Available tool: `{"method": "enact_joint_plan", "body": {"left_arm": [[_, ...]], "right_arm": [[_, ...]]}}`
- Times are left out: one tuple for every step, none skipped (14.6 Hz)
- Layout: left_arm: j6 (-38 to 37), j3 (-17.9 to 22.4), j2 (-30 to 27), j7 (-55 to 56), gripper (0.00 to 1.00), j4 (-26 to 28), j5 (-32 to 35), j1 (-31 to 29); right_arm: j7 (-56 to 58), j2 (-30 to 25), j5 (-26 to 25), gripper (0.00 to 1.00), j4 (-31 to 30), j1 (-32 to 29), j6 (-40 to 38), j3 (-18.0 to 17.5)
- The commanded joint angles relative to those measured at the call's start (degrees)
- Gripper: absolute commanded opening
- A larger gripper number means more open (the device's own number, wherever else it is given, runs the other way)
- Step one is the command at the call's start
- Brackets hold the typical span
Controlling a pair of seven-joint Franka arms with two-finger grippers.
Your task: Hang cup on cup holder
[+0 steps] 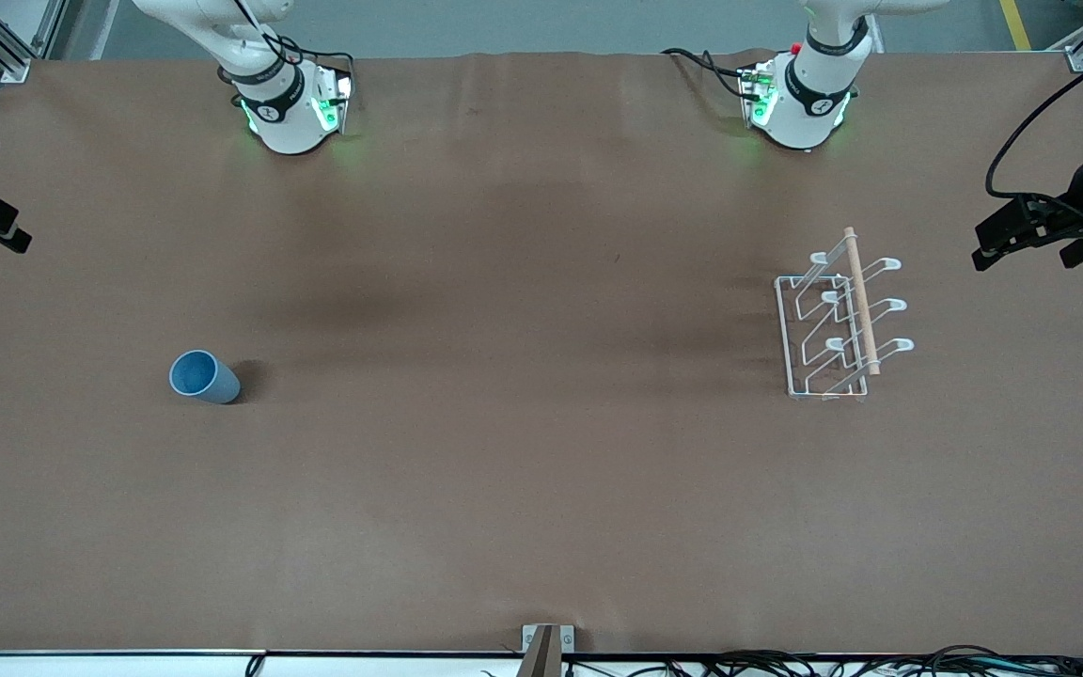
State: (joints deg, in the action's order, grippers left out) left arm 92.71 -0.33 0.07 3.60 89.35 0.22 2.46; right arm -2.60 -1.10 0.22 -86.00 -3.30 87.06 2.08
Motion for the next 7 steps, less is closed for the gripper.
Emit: {"method": "enact_joint_plan", "body": {"left_arm": [[0.54,-0.28,0.63,0.27,1.00,-0.67,1.10,0.18],[0.63,-0.28,0.63,0.18,1.00,-0.67,1.10,0.18],[0.63,-0.28,0.72,0.18,1.00,-0.67,1.10,0.18],[0.63,-0.28,0.72,0.18,1.00,-0.76,1.01,0.18],[0.63,-0.28,0.72,0.18,1.00,-0.76,1.01,0.18],[0.63,-0.28,0.72,0.01,1.00,-0.76,1.01,0.18],[0.54,-0.28,0.72,-0.08,1.00,-0.76,0.93,0.18]], "right_arm": [[0.67,-0.13,-0.21,1.00,0.57,-1.10,-0.67,-0.94],[0.67,-0.13,-0.13,1.00,0.57,-1.10,-0.67,-0.94],[0.67,-0.13,-0.13,1.00,0.57,-1.10,-0.67,-0.94],[0.67,-0.13,-0.21,1.00,0.57,-1.10,-0.67,-0.94],[0.67,-0.13,-0.13,1.00,0.57,-1.10,-0.75,-0.94],[0.67,-0.13,-0.13,1.00,0.40,-1.10,-0.75,-0.94],[0.75,-0.13,-0.13,1.00,-0.12,-1.10,-1.02,-0.94]]}}
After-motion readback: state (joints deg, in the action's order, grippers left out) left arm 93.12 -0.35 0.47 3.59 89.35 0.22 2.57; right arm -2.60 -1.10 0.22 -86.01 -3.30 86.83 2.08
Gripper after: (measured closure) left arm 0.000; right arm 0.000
